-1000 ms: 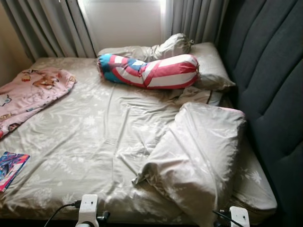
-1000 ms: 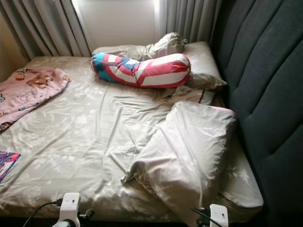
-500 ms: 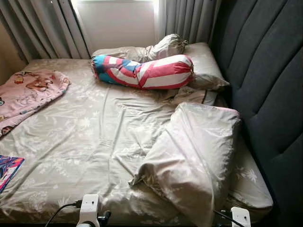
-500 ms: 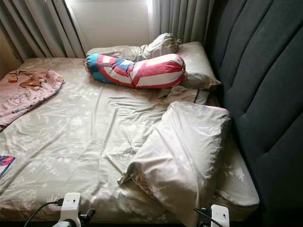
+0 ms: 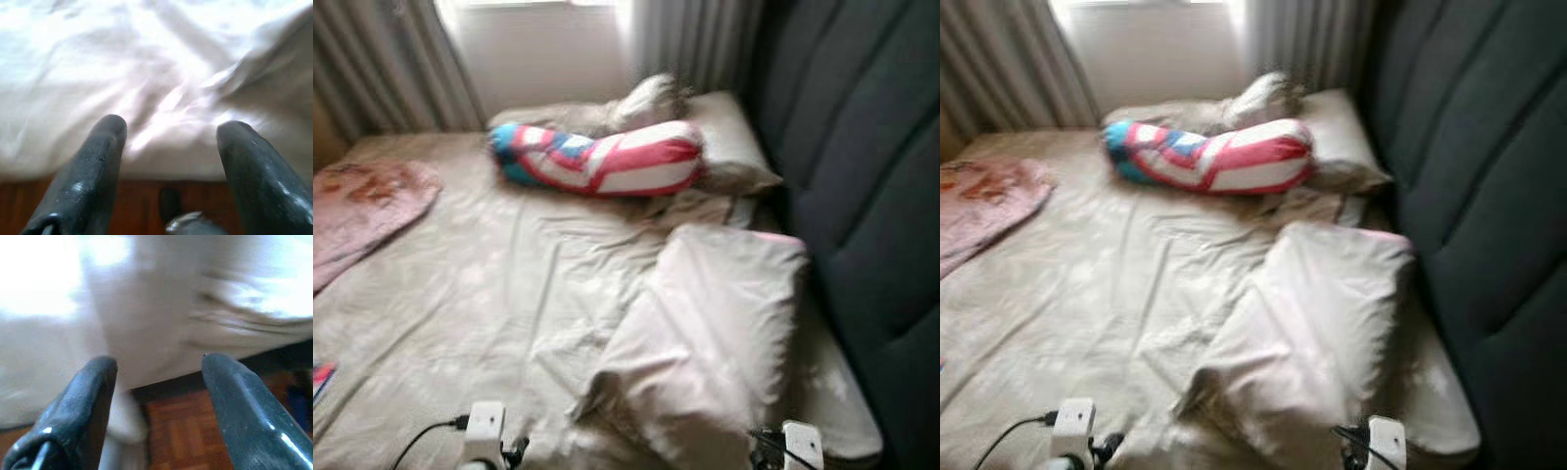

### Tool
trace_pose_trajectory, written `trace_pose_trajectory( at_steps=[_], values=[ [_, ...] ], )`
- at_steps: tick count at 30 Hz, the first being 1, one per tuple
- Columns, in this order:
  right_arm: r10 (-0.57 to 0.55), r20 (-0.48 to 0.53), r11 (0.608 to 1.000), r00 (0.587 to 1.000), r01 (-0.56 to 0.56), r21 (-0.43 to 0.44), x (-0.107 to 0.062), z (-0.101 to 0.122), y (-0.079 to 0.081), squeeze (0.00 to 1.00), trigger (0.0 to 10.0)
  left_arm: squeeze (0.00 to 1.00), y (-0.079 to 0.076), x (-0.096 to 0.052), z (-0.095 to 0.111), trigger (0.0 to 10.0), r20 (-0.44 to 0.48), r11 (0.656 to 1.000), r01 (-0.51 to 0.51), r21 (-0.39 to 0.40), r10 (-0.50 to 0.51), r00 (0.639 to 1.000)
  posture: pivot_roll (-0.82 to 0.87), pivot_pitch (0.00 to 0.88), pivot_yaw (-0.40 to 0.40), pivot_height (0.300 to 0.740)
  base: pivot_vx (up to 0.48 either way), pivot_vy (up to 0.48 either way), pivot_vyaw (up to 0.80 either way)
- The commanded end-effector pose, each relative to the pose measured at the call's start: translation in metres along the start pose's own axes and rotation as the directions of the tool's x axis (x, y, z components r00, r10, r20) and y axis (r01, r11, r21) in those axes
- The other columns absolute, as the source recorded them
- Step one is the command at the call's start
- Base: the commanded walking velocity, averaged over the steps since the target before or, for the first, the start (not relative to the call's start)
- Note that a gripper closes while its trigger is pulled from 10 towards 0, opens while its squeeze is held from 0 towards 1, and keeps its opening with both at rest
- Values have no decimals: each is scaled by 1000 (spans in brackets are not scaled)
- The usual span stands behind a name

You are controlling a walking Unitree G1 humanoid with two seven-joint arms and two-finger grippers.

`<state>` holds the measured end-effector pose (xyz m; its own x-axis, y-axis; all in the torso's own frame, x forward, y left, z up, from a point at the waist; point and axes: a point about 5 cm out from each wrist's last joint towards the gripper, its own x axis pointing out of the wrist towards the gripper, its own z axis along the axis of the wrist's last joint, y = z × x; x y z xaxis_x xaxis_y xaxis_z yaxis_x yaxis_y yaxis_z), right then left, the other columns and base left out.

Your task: Clean up the room

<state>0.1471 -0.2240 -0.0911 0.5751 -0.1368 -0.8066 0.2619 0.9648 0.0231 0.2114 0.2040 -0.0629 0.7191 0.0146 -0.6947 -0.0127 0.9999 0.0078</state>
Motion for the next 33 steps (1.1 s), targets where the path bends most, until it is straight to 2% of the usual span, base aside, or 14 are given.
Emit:
trace_pose_trajectory(
  at_steps=[1,10,14,15,16,18,20,22,23,24,25,30,32,33],
  values=[
    [15,55,999,998,-17,37,3,11,9,0,10000,0,10,-5,-10,10000,-22,999,-32,6,32,999,-42,0,-9,740,0,0,0],
    [89,129,995,988,-94,33,2,17,14,0,10000,0,14,-7,-7,10000,51,997,-71,-38,73,996,-67,0,11,740,0,0,0],
    [165,141,986,976,-160,-46,1,20,19,0,10000,0,15,-8,-5,10000,97,995,-84,-57,89,991,-73,0,18,740,0,0,0],
    [195,197,981,961,-188,-54,4,37,31,0,10000,0,15,-8,-4,10000,107,995,-87,-58,93,990,-75,0,19,740,0,0,0],
    [236,279,972,931,-222,-80,7,64,49,0,10000,0,16,-9,-3,10000,117,994,-90,-62,97,988,-76,0,21,740,0,0,0],
    [279,372,960,886,-256,-109,6,96,70,0,10000,0,25,-4,26,10000,200,995,-70,-77,85,976,-79,0,24,740,0,0,0],
    [274,399,961,875,-260,-90,6,102,72,0,10000,0,36,-2,61,10000,306,994,-69,-82,91,948,-78,0,27,740,0,0,0],
    [258,435,962,863,-269,-38,5,107,71,47,10000,0,45,-4,84,10000,396,993,-86,-86,113,911,-76,0,28,740,0,0,0],
    [258,435,962,863,-269,-38,5,107,71,47,10000,0,45,-4,84,10000,396,993,-86,-86,113,911,-76,0,28,740,0,0,0],
    [258,455,961,852,-275,-29,4,110,73,949,10000,0,47,-6,93,10000,446,993,-86,-79,112,888,-65,0,22,740,0,0,0],
    [260,460,960,849,-278,-28,4,112,73,1000,10000,0,45,-7,96,10000,463,994,-83,-70,106,880,-51,0,14,740,0,0,0],
    [234,474,966,849,-256,-18,4,115,75,1000,10000,0,31,-8,111,10000,544,999,-41,-28,50,838,-45,0,5,740,0,0,0],
    [143,507,985,850,-174,15,3,119,67,1000,10000,0,16,-12,121,10000,614,999,-2,36,-21,789,-41,0,-8,740,0,0,0],
    [143,507,985,850,-174,15,3,119,67,1000,10000,0,16,-12,121,10000,614,999,-2,36,-21,789,-41,0,-8,740,0,0,0]
  ],
)
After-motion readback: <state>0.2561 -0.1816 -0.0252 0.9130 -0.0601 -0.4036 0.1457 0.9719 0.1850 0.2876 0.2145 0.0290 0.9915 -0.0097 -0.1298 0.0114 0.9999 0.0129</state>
